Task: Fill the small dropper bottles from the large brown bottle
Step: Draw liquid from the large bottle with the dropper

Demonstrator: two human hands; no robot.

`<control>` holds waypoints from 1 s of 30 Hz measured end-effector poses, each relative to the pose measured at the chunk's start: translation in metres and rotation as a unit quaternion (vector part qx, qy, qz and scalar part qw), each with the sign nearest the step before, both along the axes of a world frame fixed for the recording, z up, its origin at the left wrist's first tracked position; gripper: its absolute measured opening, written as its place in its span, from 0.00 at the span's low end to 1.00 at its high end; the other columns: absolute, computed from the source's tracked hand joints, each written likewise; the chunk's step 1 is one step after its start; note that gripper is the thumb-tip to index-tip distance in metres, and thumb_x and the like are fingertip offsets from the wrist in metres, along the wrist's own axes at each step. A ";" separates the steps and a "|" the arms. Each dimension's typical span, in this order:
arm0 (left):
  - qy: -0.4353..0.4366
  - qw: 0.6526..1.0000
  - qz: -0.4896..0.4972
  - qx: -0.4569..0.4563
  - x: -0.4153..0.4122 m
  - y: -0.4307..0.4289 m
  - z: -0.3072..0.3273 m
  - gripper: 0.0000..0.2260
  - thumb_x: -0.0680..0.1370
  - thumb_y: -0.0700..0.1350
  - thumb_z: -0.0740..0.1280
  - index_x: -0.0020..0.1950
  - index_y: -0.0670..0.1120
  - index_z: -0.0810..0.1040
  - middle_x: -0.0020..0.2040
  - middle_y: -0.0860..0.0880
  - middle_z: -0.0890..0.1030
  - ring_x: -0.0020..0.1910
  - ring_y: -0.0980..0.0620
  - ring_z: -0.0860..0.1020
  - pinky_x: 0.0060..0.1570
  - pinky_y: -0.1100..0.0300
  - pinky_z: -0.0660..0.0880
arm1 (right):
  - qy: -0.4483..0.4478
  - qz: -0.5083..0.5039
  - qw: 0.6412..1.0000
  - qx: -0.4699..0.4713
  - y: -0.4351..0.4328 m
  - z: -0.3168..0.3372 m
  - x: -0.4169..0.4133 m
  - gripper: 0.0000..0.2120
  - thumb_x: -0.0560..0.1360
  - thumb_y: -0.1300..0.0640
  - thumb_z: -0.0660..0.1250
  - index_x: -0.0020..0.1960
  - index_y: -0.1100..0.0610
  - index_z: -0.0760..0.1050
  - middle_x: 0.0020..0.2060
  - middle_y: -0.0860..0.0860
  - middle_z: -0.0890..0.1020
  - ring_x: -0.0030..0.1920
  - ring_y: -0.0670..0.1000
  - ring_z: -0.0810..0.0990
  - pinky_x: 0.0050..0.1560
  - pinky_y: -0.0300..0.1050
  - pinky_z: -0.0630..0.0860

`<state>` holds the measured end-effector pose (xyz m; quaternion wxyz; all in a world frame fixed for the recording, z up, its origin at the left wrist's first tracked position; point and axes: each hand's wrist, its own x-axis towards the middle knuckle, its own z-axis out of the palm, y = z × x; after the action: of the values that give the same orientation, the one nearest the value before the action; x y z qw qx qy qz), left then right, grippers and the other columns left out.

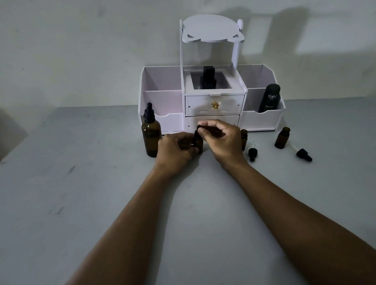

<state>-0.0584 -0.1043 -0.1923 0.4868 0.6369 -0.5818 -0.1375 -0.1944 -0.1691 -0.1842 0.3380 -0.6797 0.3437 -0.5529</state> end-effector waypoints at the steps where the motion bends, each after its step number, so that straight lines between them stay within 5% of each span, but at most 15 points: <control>1: 0.005 1.000 0.002 0.002 -0.002 0.001 0.000 0.19 0.71 0.38 0.77 0.62 0.45 0.84 0.52 0.49 0.86 0.45 0.61 0.83 0.54 0.69 0.79 | -0.001 -0.001 1.000 0.001 0.000 0.000 0.000 0.08 0.73 0.65 0.74 0.51 0.57 0.85 0.45 0.47 0.86 0.48 0.44 0.85 0.53 0.40 0.81; 6: 0.039 0.999 0.009 0.008 -0.001 0.014 0.000 0.25 0.71 0.42 0.78 0.67 0.45 0.79 0.53 0.49 0.84 0.48 0.55 0.84 0.53 0.64 0.81 | -0.056 0.001 0.998 0.004 0.005 0.009 -0.002 0.11 0.74 0.64 0.73 0.55 0.57 0.83 0.49 0.51 0.86 0.49 0.46 0.84 0.51 0.37 0.81; 13: 0.066 0.970 0.151 -0.177 0.013 0.049 0.022 0.07 0.73 0.47 0.76 0.49 0.47 0.86 0.38 0.54 0.85 0.35 0.55 0.83 0.41 0.61 0.81 | -0.064 -0.003 0.993 -0.101 0.019 0.040 0.013 0.09 0.75 0.65 0.71 0.54 0.57 0.82 0.47 0.50 0.85 0.46 0.48 0.83 0.47 0.39 0.80; 16: 0.106 0.945 0.203 -0.233 0.027 0.057 0.030 0.06 0.72 0.48 0.75 0.47 0.48 0.84 0.36 0.54 0.83 0.34 0.55 0.82 0.36 0.61 0.78 | -0.068 0.029 0.995 -0.071 0.024 0.054 0.035 0.10 0.74 0.66 0.71 0.53 0.56 0.83 0.46 0.50 0.85 0.44 0.47 0.83 0.45 0.41 0.81; 19: 0.127 0.951 0.217 -0.178 0.048 0.057 0.023 0.19 0.69 0.57 0.74 0.57 0.50 0.82 0.44 0.53 0.84 0.44 0.57 0.82 0.38 0.65 0.78 | -0.059 0.052 0.997 -0.011 0.028 0.064 0.059 0.11 0.73 0.63 0.72 0.53 0.54 0.83 0.46 0.47 0.85 0.44 0.44 0.82 0.44 0.36 0.78; 23: 0.153 0.972 0.163 -0.073 0.065 0.054 0.010 0.32 0.66 0.54 0.75 0.70 0.49 0.76 0.59 0.50 0.82 0.57 0.54 0.80 0.50 0.59 0.80 | 0.002 0.073 0.996 0.058 0.026 0.065 0.082 0.14 0.74 0.54 0.74 0.59 0.54 0.82 0.52 0.47 0.85 0.49 0.46 0.83 0.49 0.34 0.77; 30: 0.139 0.987 0.077 -0.022 0.071 0.047 0.005 0.25 0.69 0.43 0.77 0.66 0.47 0.81 0.54 0.51 0.86 0.54 0.57 0.84 0.58 0.57 0.80 | 0.087 0.092 0.991 0.049 0.026 0.059 0.101 0.14 0.75 0.49 0.72 0.57 0.56 0.83 0.49 0.50 0.86 0.48 0.48 0.84 0.55 0.45 0.81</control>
<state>0.0124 -0.0577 -0.1872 0.5859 0.6439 -0.4601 -0.1742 -0.0929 -0.1435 -0.1252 0.3890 -0.7363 0.3344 -0.4412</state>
